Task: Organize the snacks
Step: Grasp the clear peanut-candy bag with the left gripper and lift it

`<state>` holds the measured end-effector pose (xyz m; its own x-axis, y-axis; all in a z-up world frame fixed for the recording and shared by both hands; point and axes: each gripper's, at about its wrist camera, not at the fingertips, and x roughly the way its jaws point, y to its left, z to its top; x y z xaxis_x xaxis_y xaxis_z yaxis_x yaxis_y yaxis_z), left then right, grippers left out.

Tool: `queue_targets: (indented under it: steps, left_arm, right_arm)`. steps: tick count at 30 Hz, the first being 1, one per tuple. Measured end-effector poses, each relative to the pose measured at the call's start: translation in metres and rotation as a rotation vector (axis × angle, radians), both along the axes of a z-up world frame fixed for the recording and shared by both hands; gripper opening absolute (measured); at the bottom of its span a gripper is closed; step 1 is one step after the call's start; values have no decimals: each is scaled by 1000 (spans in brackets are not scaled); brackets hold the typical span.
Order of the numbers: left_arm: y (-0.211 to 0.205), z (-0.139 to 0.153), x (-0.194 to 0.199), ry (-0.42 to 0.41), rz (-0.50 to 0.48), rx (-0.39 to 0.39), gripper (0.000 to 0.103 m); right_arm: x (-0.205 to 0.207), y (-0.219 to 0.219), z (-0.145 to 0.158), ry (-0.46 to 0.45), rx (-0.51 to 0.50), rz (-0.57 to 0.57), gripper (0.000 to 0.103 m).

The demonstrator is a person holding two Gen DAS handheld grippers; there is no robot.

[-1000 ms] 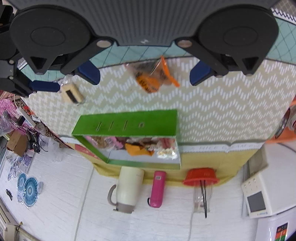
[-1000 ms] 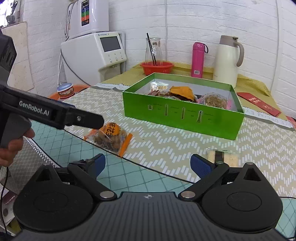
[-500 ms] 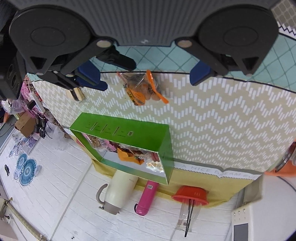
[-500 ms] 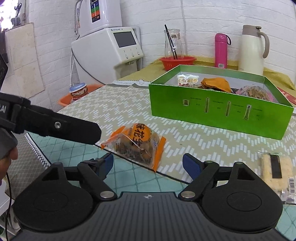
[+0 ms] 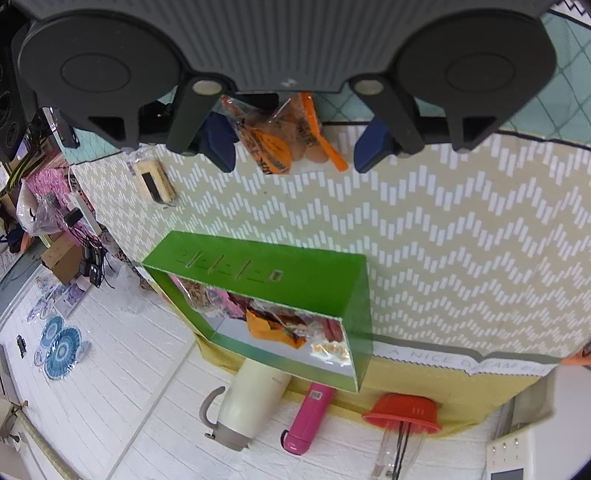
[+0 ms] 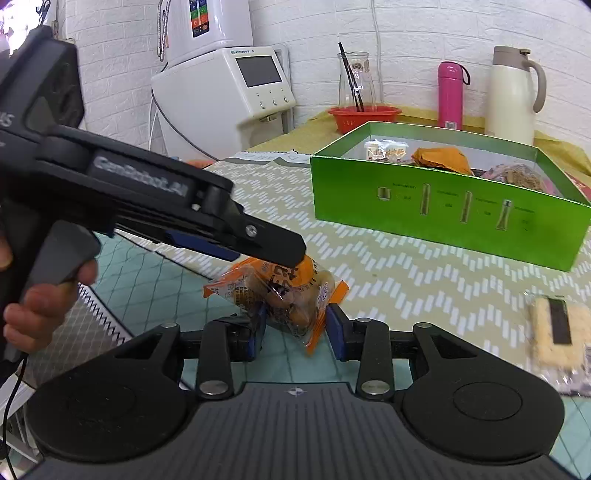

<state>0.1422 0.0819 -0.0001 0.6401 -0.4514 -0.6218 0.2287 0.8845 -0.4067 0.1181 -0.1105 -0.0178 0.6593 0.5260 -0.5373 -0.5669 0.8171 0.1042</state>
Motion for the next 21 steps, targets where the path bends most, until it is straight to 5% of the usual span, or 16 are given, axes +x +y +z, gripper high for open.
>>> queue_targets:
  steps: [1, 6, 17, 21]
  left_arm:
    - [-3, -2, -3, 1, -22, 5, 55]
    - [-12, -7, -21, -19, -120, 15, 43]
    - [-6, -6, -22, -10, -93, -7, 53]
    - [-5, -9, -20, -9, -104, -12, 55]
  right_arm:
    - [-6, -2, 0, -8, -8, -3, 62]
    - [-27, -18, 1, 14, 43, -7, 59]
    - [-25, -20, 1, 18, 58, -38, 95]
    - [-21, -17, -3, 35, 62, -36, 97]
